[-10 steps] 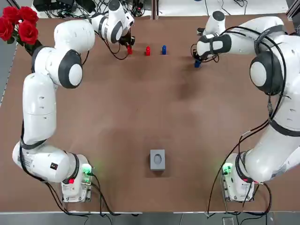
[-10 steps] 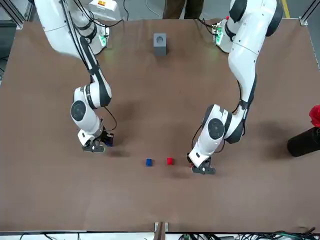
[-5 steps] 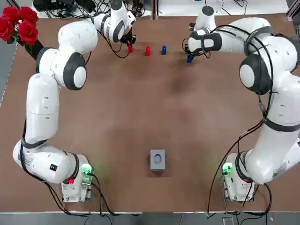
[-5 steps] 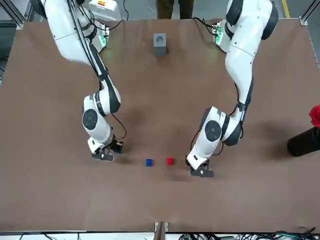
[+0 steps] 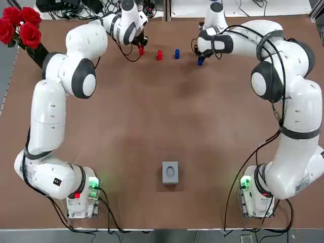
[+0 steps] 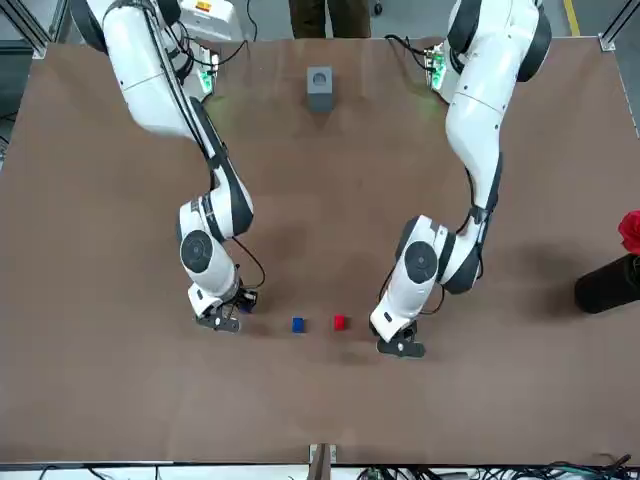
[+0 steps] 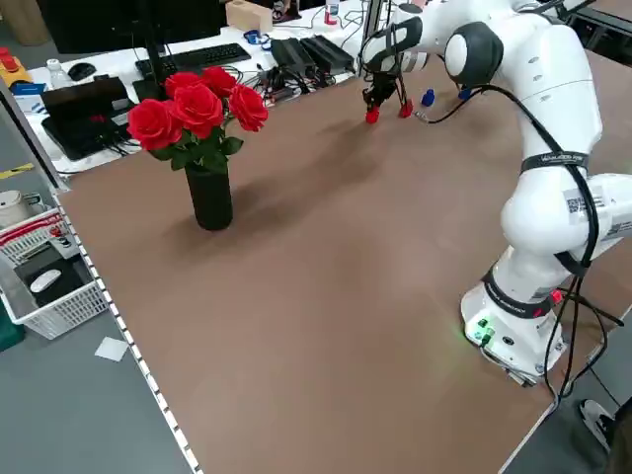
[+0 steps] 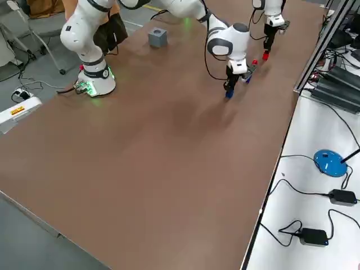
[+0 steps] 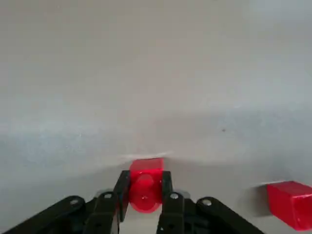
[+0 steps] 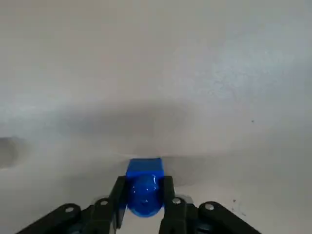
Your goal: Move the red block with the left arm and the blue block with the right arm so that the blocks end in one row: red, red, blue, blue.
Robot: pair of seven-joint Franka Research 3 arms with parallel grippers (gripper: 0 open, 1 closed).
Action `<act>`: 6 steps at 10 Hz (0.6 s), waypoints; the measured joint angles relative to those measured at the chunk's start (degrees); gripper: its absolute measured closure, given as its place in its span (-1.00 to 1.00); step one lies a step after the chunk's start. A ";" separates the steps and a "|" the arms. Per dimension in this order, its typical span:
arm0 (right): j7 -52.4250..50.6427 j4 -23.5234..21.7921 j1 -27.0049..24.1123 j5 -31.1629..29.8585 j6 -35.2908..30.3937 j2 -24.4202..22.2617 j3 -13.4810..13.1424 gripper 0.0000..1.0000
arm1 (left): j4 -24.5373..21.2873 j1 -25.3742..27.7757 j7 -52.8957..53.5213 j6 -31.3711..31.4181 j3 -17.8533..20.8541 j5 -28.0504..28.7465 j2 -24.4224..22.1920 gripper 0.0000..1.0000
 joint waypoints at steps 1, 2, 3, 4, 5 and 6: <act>0.01 1.58 0.08 -0.51 -1.28 0.81 0.01 0.32 | 0.66 -0.16 0.01 0.00 0.01 0.00 0.45 0.40; 0.11 3.01 0.22 -1.08 -2.22 1.53 0.01 0.32 | 1.10 -0.46 0.01 0.03 0.01 0.00 0.77 0.39; 0.11 4.17 0.32 -1.25 -2.48 2.22 0.01 0.32 | 1.34 -0.65 -0.02 0.05 0.01 0.00 0.89 0.15; 0.13 5.53 0.39 -1.79 -3.42 2.91 0.02 0.32 | 1.39 -0.72 -0.10 0.06 0.01 0.00 0.90 -0.13; 0.15 6.85 0.46 -2.19 -4.35 3.61 0.02 0.32 | 1.49 -0.72 -0.25 0.06 0.02 0.00 0.90 -0.45; 0.15 7.98 0.49 -2.40 -5.01 4.20 0.02 0.32 | 1.87 -0.72 -0.36 0.11 0.00 0.00 0.85 -0.73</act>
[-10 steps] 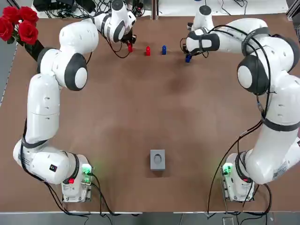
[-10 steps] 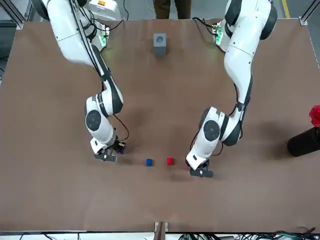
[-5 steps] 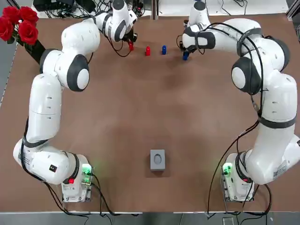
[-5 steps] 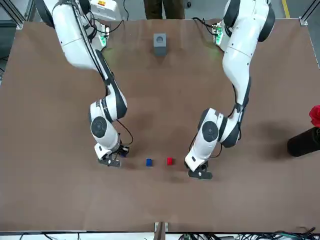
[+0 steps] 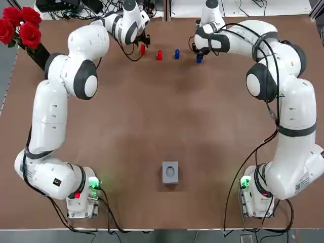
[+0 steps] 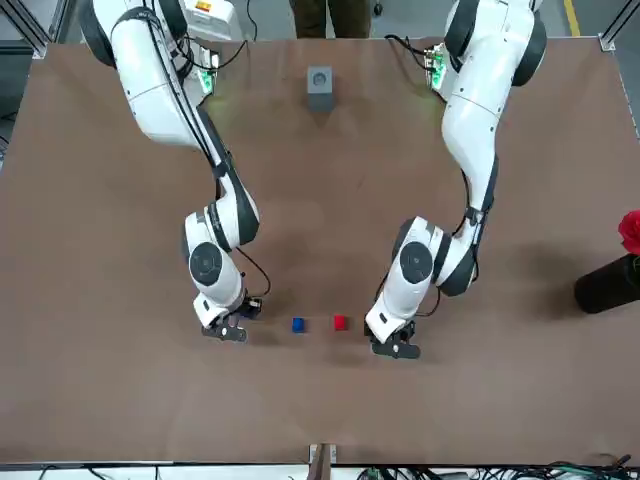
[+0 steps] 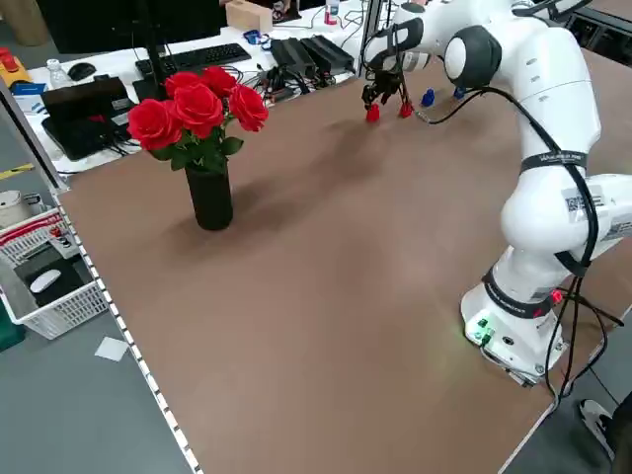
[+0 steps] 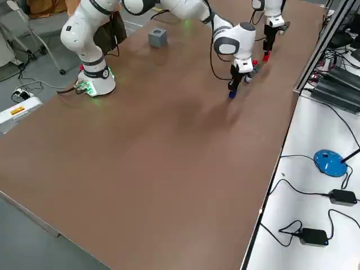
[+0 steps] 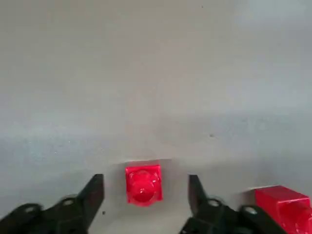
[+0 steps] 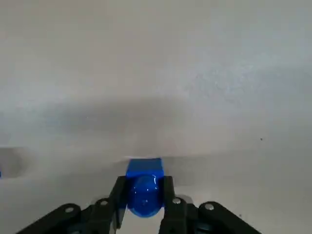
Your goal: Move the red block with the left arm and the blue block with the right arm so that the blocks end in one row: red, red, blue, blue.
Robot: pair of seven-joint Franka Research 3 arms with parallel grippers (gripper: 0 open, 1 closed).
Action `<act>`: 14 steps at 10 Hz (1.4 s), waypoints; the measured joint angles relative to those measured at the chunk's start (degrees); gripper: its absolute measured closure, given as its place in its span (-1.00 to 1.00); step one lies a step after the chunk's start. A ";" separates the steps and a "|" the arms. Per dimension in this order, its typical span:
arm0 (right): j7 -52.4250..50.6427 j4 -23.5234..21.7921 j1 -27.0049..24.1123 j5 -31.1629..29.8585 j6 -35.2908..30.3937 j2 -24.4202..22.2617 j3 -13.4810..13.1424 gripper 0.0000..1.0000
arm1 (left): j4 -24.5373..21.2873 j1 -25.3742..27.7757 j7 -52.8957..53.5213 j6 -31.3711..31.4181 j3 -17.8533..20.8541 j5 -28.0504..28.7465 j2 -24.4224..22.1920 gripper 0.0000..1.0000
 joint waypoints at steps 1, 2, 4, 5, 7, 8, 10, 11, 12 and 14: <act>0.00 0.80 0.01 -0.15 -0.28 0.44 0.00 0.32 | 0.55 -0.03 -0.05 -0.64 -0.03 0.00 -0.47 -0.82; 0.00 1.53 0.04 -0.25 -0.29 0.91 0.00 0.32 | 0.64 0.02 -0.07 -3.70 -0.03 0.00 -1.72 -0.81; 0.00 2.89 0.07 -0.39 -0.41 1.69 -0.01 0.32 | 0.58 0.70 0.08 -14.58 0.12 0.00 -6.97 -0.97; 0.00 3.21 0.19 -0.50 -0.41 1.89 -0.01 0.32 | -0.58 1.94 1.07 -18.41 0.18 0.00 -10.90 -0.96; 0.03 3.83 0.64 -0.55 -0.41 2.27 -0.01 0.32 | -7.24 6.24 6.34 -20.68 0.13 0.00 -20.96 -0.98; 0.05 4.07 0.77 -0.57 -0.42 2.43 -0.01 0.32 | -11.12 8.74 8.46 -21.55 0.05 0.00 -25.88 -0.98; 0.21 4.37 0.81 -0.58 -0.48 2.60 -0.02 0.32 | -15.89 15.53 11.25 -24.65 -1.81 -0.05 -34.17 -0.98; 0.44 4.41 0.83 -0.58 -0.48 2.64 -0.02 0.29 | -16.70 18.84 12.45 -26.52 -3.35 -1.32 -37.76 -0.98; 0.56 4.40 0.88 -0.58 -0.45 2.94 0.01 0.22 | -16.98 21.20 12.95 -29.47 -3.83 -4.65 -41.24 -0.98; 0.74 4.42 0.97 -0.58 -0.30 3.54 0.03 0.08 | -17.26 26.33 14.17 -38.70 -3.73 -11.28 -47.39 -0.98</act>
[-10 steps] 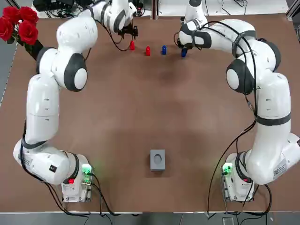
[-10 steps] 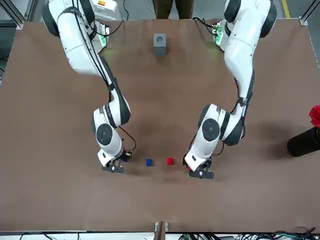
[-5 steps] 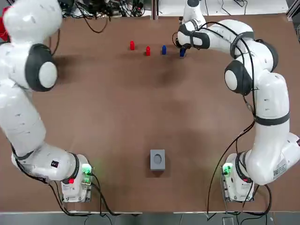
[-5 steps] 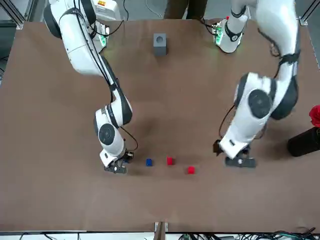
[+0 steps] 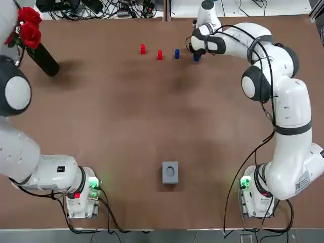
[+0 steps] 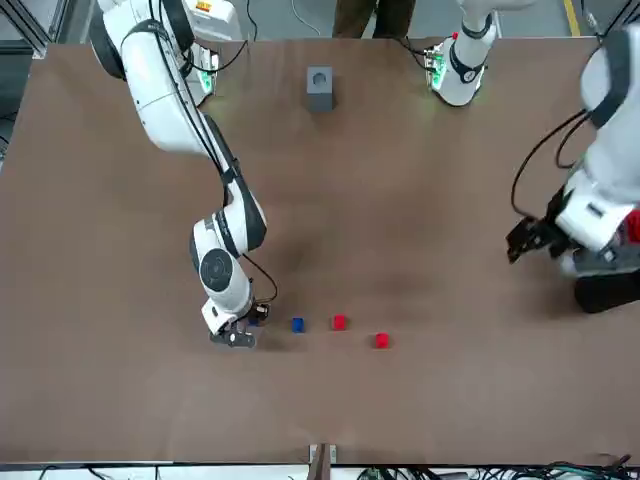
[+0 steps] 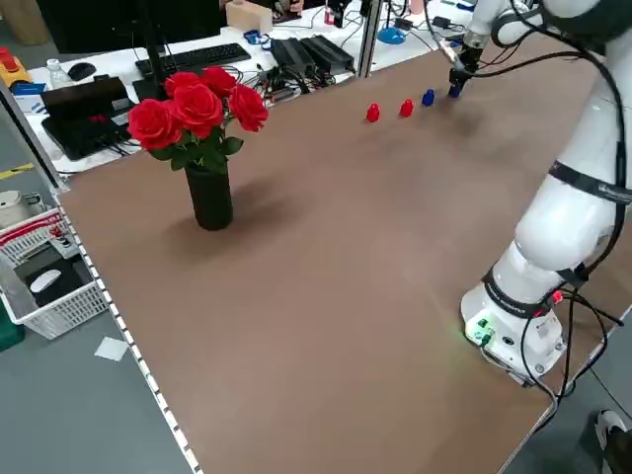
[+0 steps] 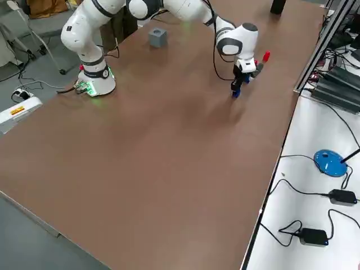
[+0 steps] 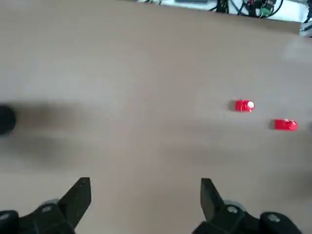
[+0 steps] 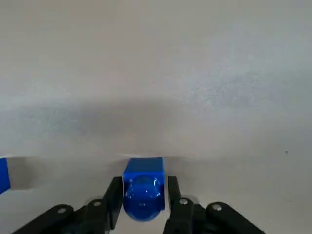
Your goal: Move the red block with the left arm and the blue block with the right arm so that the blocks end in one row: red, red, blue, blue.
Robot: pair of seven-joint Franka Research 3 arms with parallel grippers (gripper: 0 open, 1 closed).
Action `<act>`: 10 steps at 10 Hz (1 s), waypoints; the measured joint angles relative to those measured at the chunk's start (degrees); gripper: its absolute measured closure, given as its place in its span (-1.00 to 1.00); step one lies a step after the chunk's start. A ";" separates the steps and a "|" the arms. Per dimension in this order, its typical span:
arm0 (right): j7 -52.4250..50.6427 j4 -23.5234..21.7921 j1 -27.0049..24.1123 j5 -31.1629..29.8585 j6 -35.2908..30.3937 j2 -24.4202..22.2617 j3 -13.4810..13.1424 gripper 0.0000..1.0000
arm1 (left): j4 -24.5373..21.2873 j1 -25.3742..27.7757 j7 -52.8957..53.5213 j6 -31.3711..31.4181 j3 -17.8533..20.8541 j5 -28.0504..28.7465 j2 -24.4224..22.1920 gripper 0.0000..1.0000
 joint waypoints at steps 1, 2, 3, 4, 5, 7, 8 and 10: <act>0.03 0.07 0.01 0.00 0.00 0.01 -0.01 0.07 | -0.06 1.96 2.08 -4.04 0.32 -1.07 -2.58 -0.98; 0.06 0.20 0.02 0.00 0.00 0.01 0.00 0.02 | -0.22 2.35 3.79 -7.50 1.34 -1.21 -5.02 -0.98; 0.07 0.31 0.02 0.00 -0.20 0.01 0.00 0.00 | -0.49 2.27 5.10 -9.66 2.24 -1.21 -7.12 -0.98; 0.23 0.34 0.03 0.00 -0.43 0.00 0.00 -0.16 | -0.80 2.10 6.95 -10.35 2.89 -0.66 -8.67 -0.98; 0.38 0.45 0.04 0.00 -0.50 0.01 0.00 -0.40 | -0.88 1.65 8.64 -10.42 3.43 0.13 -9.35 -0.98; 0.60 1.39 0.04 0.01 -1.31 -0.59 0.00 -0.97 | 0.55 0.79 9.32 -10.00 3.53 2.21 -8.26 -0.98; 0.86 1.95 0.04 0.02 -3.61 -1.70 -0.01 -1.00 | 1.59 0.39 9.32 -9.99 3.40 2.44 -7.42 -0.98; 1.45 0.96 -0.20 0.02 -7.02 -7.44 -0.31 -1.00 | 2.32 0.23 8.40 -9.99 1.74 2.45 -6.60 -0.98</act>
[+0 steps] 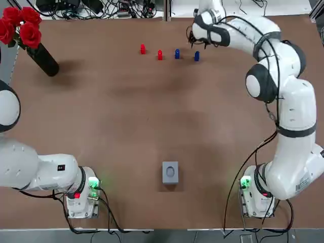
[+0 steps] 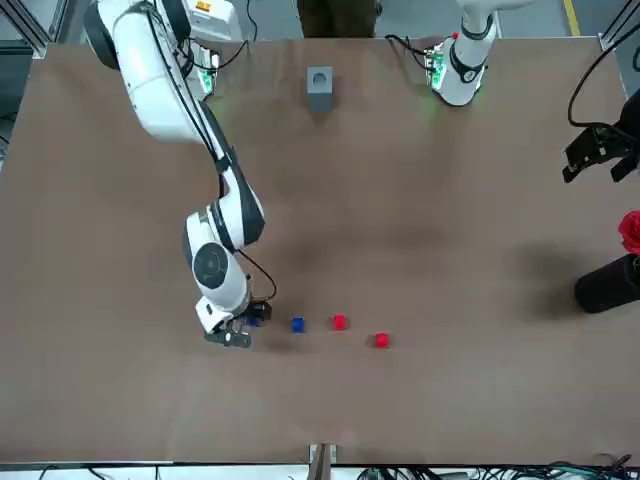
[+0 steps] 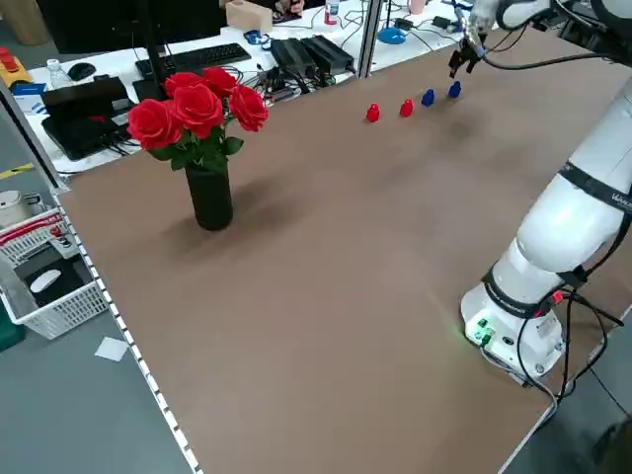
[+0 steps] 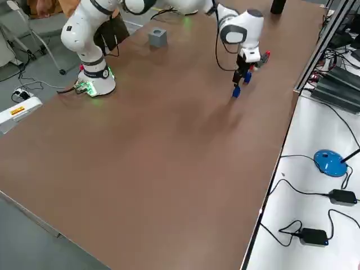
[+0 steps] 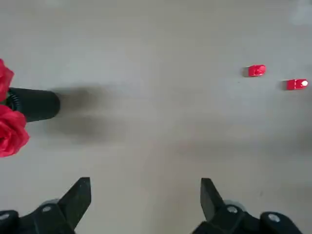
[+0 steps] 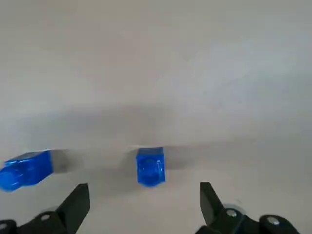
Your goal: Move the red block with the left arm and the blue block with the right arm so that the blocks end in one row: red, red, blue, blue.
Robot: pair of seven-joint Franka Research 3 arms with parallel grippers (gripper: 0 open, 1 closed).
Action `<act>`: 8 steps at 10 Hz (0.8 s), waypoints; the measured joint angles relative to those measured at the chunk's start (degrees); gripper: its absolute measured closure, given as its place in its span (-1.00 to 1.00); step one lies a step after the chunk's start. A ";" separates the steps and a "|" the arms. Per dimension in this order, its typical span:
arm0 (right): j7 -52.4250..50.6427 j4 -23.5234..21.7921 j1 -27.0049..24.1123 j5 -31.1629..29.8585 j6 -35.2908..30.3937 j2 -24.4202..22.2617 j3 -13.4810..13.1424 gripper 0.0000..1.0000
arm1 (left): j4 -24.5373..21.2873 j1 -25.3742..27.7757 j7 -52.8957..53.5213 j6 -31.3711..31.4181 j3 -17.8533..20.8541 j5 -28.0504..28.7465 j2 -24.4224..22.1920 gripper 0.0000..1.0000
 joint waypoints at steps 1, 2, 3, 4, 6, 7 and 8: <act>0.04 -3.09 -0.60 0.00 -0.22 -5.01 -0.39 -1.00 | 0.03 0.02 -1.49 -0.01 -1.02 0.02 0.07 -0.98; 0.00 -7.41 -2.08 0.00 -0.65 -11.23 -0.71 -1.00 | 0.04 0.02 -2.34 -0.16 -1.65 0.04 0.08 -0.98; -0.70 -12.08 -4.18 0.01 -1.88 -17.91 -0.87 -1.00 | 0.05 0.08 -2.40 -0.86 -1.75 0.06 0.09 -0.97; -2.41 -15.99 -6.24 0.01 -4.92 -24.21 -1.01 -1.00 | 0.05 0.30 -2.40 -1.61 -1.74 0.06 0.08 -0.98; -6.47 -19.29 -9.95 0.04 -14.21 -34.05 -1.39 -1.00 | 0.04 0.71 -2.39 -1.87 -1.56 0.05 0.09 -0.97; -8.47 -19.83 -11.20 0.06 -18.77 -38.01 -2.13 -1.00 | 0.02 0.74 -2.39 -1.88 -1.30 0.05 0.10 -0.97; -11.27 -20.09 -12.43 0.05 -22.51 -41.21 -2.95 -1.00 | -0.01 0.47 -2.38 -1.88 -0.59 0.05 0.13 -0.97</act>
